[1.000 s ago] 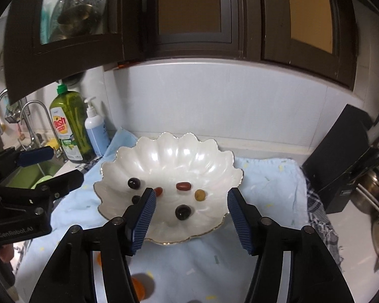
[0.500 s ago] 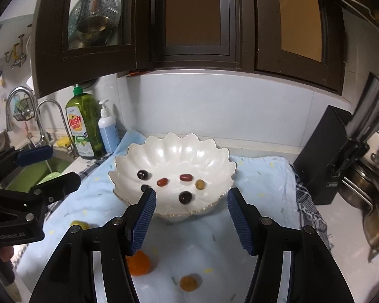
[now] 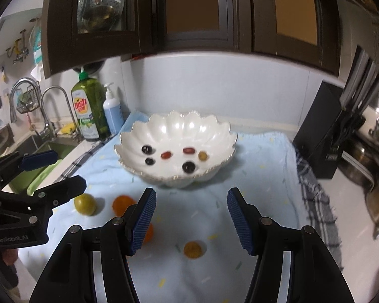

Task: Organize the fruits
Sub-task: 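Withdraw both open tools from the bowl toward the oranges and brown-yellow fruits, then grasp a brown-yellow fruit with the right tool while the left tool grasps a mandarin, then lift both held fruits and carry them over the white bowl, then open the right tool into the bowl while the left tool releases its mandarin, then withdraw both open tools from the bowl toward the last mandarin and green fruit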

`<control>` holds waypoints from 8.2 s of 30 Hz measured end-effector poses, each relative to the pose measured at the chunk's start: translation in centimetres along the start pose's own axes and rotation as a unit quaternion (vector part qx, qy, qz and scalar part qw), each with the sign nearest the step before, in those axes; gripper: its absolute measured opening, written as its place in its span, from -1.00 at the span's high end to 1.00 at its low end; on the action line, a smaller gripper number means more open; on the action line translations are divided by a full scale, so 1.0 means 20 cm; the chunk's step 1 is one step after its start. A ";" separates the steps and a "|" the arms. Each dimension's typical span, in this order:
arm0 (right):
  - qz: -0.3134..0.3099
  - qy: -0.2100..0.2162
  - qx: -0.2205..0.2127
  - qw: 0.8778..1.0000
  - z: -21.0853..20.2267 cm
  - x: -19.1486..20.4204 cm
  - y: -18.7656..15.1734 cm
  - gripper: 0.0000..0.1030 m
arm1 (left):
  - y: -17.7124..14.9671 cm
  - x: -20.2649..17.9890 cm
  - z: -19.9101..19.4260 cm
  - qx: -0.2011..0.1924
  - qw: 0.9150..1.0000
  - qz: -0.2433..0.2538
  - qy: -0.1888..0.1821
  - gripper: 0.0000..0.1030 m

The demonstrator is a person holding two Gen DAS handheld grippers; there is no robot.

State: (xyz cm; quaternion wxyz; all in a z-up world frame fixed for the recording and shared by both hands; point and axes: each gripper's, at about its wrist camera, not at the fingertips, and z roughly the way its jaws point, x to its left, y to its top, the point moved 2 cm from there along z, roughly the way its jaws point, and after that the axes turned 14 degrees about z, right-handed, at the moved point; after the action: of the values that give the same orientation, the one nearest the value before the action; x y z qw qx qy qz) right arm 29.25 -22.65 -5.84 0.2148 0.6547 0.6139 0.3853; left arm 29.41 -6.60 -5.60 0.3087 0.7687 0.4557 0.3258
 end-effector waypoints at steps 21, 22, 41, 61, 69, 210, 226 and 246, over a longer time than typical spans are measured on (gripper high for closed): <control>0.011 -0.009 0.081 0.997 0.16 -0.06 -0.24 -0.16 | -0.18 -0.14 0.20 0.046 0.998 0.022 -0.023 -0.52; 0.010 -0.010 0.083 0.996 0.16 -0.06 -0.25 -0.16 | -0.18 -0.15 0.22 0.048 0.998 0.021 -0.026 -0.51; 0.028 -0.021 0.130 0.991 0.35 -0.15 -0.33 -0.02 | -0.26 -0.24 0.47 0.086 0.993 0.025 -0.075 -0.33; 0.040 -0.006 0.167 0.985 0.46 -0.17 -0.37 0.43 | -0.28 -0.28 0.60 0.104 0.989 0.030 -0.105 0.10; 0.043 -0.004 0.165 0.985 0.45 -0.16 -0.37 0.48 | -0.27 -0.26 0.57 0.099 0.989 0.026 -0.103 0.12; -0.053 0.017 0.058 0.997 0.61 0.21 0.50 -0.01 | 0.39 0.42 0.49 0.061 0.995 0.015 0.080 -0.66; -0.080 0.067 0.038 0.994 0.37 0.41 0.30 -0.13 | 0.17 0.45 0.10 0.028 0.993 -0.009 0.113 -0.71; -0.104 0.093 0.069 0.988 0.32 0.48 0.00 -0.13 | -0.17 0.37 0.00 0.043 0.994 -0.022 0.097 -0.71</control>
State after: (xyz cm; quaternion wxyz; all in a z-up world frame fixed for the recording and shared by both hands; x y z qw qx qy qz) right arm 33.66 -12.13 -7.40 0.1498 0.5622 0.7209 0.3765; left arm 30.41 1.48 -6.61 0.2367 0.7356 0.5141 0.3721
